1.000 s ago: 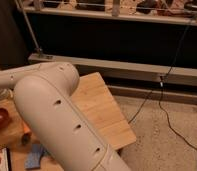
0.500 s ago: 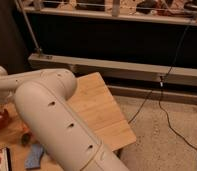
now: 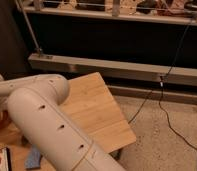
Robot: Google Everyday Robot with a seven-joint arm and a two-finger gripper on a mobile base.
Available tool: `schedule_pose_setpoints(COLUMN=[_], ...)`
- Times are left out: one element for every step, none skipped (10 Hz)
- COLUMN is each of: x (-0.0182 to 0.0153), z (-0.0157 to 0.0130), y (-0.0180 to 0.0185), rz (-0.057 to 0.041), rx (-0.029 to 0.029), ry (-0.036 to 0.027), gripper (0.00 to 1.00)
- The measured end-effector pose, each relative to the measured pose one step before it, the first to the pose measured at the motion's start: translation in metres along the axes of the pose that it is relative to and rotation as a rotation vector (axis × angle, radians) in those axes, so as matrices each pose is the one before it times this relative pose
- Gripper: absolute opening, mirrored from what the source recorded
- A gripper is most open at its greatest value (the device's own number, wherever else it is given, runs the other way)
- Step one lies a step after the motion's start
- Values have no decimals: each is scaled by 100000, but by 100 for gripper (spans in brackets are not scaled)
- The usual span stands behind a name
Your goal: Pick up the ceramic bowl
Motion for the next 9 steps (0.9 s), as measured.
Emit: schedule_pose_setpoints(x=[209,19,-61,-244,-577,-86,-468,27,-9], z=[790,763,337,-353,-1807,-1678,-2881,-1629,-1908], y=[108,280,470,797,1630,1149,824,-241,-482], rz=[-523,-458,-873,-1560,-2889,-2641,-2380,-458,899], rx=[1155,689,-5,-930,-3038,-1529,-742,193,-501], ry=[1432,907,320,-777,-3230,-1880,-3943,-1349,-1650], gripper=[55,44,35,24,12,4,0,0,0])
